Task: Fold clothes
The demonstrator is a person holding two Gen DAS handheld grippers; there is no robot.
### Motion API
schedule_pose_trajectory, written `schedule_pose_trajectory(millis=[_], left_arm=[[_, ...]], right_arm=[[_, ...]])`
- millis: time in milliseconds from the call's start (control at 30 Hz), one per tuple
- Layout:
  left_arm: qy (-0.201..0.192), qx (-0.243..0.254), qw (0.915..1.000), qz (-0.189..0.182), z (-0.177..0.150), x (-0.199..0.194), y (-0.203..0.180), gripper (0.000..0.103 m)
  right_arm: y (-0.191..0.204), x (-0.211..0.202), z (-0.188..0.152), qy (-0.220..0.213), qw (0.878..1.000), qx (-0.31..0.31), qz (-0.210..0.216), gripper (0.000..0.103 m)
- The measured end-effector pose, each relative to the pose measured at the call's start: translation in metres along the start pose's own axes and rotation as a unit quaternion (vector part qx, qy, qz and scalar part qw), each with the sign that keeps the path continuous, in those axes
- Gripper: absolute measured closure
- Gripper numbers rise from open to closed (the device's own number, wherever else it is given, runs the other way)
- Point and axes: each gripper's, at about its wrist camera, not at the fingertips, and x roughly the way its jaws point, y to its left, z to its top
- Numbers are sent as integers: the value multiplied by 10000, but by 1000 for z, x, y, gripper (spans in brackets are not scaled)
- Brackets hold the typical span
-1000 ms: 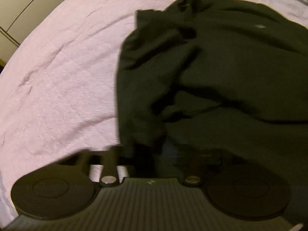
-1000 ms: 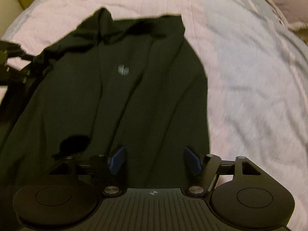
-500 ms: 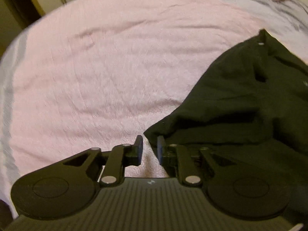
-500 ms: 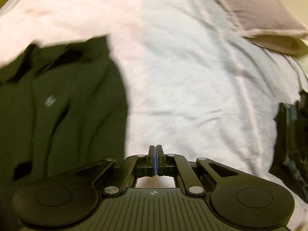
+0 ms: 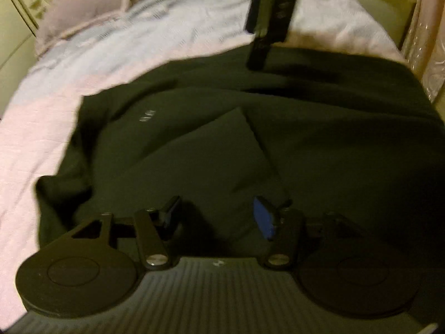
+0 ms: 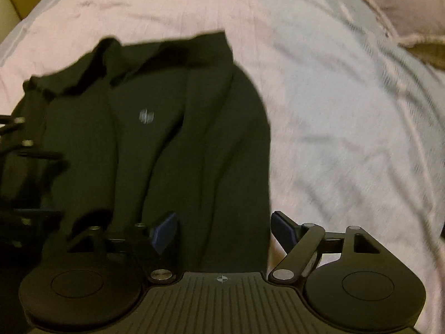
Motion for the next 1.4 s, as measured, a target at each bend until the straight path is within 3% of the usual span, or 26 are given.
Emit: schedule_pose_trajectory(millis=[33, 100, 167, 233, 300, 400, 467, 567, 667, 700, 733, 767, 800, 833, 900, 933, 967, 1067, 1133, 1200, 1300, 1400], left_arm=[[36, -124, 9999, -28, 1, 4, 5, 100], [62, -425, 9991, -11, 2, 5, 18, 101], [-75, -951, 9947, 395, -12, -23, 47, 102], [56, -1426, 9842, 1049, -41, -63, 83, 103], [186, -1891, 9670, 1695, -71, -103, 119, 103], [424, -2522, 9302, 2632, -116, -162, 172, 103], [830, -2722, 9027, 3226, -156, -194, 198, 103], [1584, -3056, 8417, 4159, -214, -229, 227, 103], [1820, -3646, 8085, 4246, -241, -233, 231, 103], [1897, -3839, 7964, 4270, -250, -235, 232, 103], [1972, -4029, 7839, 4292, -259, -236, 234, 101], [1983, -4121, 7819, 4237, -263, -234, 232, 97], [1881, -4029, 8000, 4029, -255, -225, 224, 96], [1785, -3918, 8200, 3772, -242, -210, 216, 92], [1569, -3744, 8575, 3159, -220, -178, 197, 79], [1458, -3698, 8715, 2871, -209, -164, 185, 67], [1337, -3662, 8835, 2597, -196, -150, 174, 65], [1112, -3593, 9046, 2004, -167, -118, 149, 65], [982, -3605, 9103, 1782, -158, -112, 137, 64], [871, -3718, 9107, 1576, -155, -113, 128, 63], [833, -3905, 9057, 1420, -152, -117, 115, 58], [969, -4166, 8942, 1320, -160, -120, 108, 52]], right_arm=[[-2, 3, -7, 81, 9999, 66, 11, 26], [-9, 6, -17, 218, 9996, 179, 40, 26], [-15, 6, -25, 283, 9993, 237, 70, 26], [-20, 4, -28, 335, 9989, 308, 75, 26], [-25, 2, -27, 378, 9983, 427, 87, 26], [-30, 2, -28, 390, 9968, 672, 182, 26], [-31, 5, -30, 408, 9954, 829, 269, 26], [-31, 12, -33, 448, 9914, 1141, 464, 26], [-31, 16, -36, 426, 9875, 1430, 506, 26], [-31, 15, -33, 446, 9882, 1386, 472, 29], [-32, 12, -30, 476, 9895, 1293, 427, 40], [-32, 10, -26, 505, 9907, 1200, 381, 45], [-33, 7, -23, 535, 9918, 1107, 335, 54], [-33, 5, -19, 565, 9928, 1014, 290, 71], [-35, -1, -12, 624, 9944, 828, 198, 94], [-35, -3, -9, 654, 9950, 734, 152, 97], [-36, -6, -5, 684, 9955, 640, 106, 98], [-38, -13, 5, 772, 9964, 359, -31, 100], [-57, -32, 20, 668, 9962, 58, -564, 103], [-80, -53, 35, 536, 9914, -260, -1162, 103], [-123, -73, 56, 318, 9714, -325, -2330, 103], [-155, -81, 70, 36, 9686, 237, -2476, 103]])
